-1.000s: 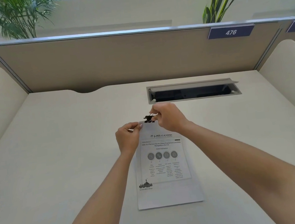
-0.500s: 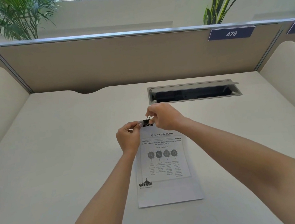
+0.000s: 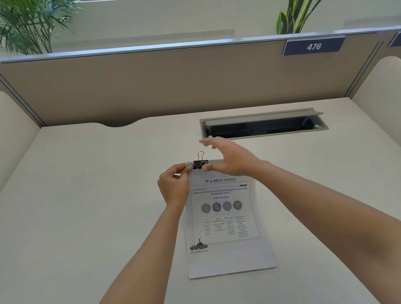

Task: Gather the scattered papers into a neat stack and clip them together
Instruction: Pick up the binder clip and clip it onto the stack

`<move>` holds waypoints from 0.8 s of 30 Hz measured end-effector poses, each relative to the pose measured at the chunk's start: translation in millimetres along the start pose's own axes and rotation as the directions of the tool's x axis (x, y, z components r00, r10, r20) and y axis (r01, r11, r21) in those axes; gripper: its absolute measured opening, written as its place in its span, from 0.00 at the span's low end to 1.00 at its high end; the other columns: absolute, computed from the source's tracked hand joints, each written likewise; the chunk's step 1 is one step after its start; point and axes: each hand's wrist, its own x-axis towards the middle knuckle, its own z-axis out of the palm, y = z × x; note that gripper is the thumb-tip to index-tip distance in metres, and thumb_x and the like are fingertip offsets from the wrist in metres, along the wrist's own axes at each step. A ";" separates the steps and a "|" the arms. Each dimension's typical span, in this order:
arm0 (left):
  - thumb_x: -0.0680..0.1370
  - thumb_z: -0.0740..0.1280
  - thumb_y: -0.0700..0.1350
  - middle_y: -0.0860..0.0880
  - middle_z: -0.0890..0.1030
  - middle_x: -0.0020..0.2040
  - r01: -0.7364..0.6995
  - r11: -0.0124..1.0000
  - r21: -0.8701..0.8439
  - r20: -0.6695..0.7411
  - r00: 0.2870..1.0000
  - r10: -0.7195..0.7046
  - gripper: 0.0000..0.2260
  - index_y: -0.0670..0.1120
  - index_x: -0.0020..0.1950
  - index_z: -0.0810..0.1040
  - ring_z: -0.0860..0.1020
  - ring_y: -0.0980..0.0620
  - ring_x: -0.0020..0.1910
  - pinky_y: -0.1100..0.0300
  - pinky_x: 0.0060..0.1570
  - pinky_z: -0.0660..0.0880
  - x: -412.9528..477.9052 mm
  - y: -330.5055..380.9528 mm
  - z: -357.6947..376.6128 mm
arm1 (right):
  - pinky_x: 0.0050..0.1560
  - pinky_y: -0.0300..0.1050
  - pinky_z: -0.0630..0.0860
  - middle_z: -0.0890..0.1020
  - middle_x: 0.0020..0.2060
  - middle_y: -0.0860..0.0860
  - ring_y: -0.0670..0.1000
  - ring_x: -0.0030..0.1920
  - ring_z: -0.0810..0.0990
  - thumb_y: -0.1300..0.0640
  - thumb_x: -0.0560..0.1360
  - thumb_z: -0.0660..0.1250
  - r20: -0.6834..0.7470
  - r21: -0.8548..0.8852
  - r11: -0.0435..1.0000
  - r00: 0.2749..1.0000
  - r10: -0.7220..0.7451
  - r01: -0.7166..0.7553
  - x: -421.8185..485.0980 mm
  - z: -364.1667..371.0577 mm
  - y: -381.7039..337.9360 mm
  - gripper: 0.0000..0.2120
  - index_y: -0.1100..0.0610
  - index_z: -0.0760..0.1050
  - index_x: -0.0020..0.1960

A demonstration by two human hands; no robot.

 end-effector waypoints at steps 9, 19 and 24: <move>0.74 0.72 0.44 0.56 0.85 0.40 0.117 0.951 -0.286 0.024 0.993 -0.115 0.02 0.51 0.43 0.84 0.81 0.60 0.35 0.67 0.36 0.78 4.0 4.5 -5.8 | 0.62 0.40 0.69 0.75 0.65 0.49 0.47 0.64 0.72 0.49 0.79 0.61 -0.529 0.647 0.751 0.632 0.566 -0.131 -46.4 29.2 35.8 0.20 0.52 0.67 0.70; 0.77 0.68 0.42 0.53 0.83 0.42 0.220 0.841 -0.495 -0.026 0.963 -0.268 0.03 0.48 0.45 0.82 0.80 0.58 0.39 0.62 0.45 0.78 6.6 13.9 -8.9 | 0.49 0.45 0.74 0.81 0.47 0.45 0.48 0.48 0.78 0.49 0.82 0.53 -0.197 0.696 0.625 0.743 0.640 -0.354 -131.0 115.2 39.0 0.13 0.51 0.75 0.54; 0.76 0.70 0.43 0.53 0.83 0.38 0.213 0.818 -0.535 -0.060 0.956 -0.288 0.03 0.46 0.46 0.83 0.80 0.58 0.34 0.61 0.40 0.81 9.5 24.8 -11.6 | 0.37 0.46 0.66 0.72 0.32 0.46 0.48 0.34 0.69 0.56 0.82 0.55 -0.223 0.687 0.635 0.729 0.647 -0.353 -140.1 120.9 28.0 0.13 0.54 0.65 0.38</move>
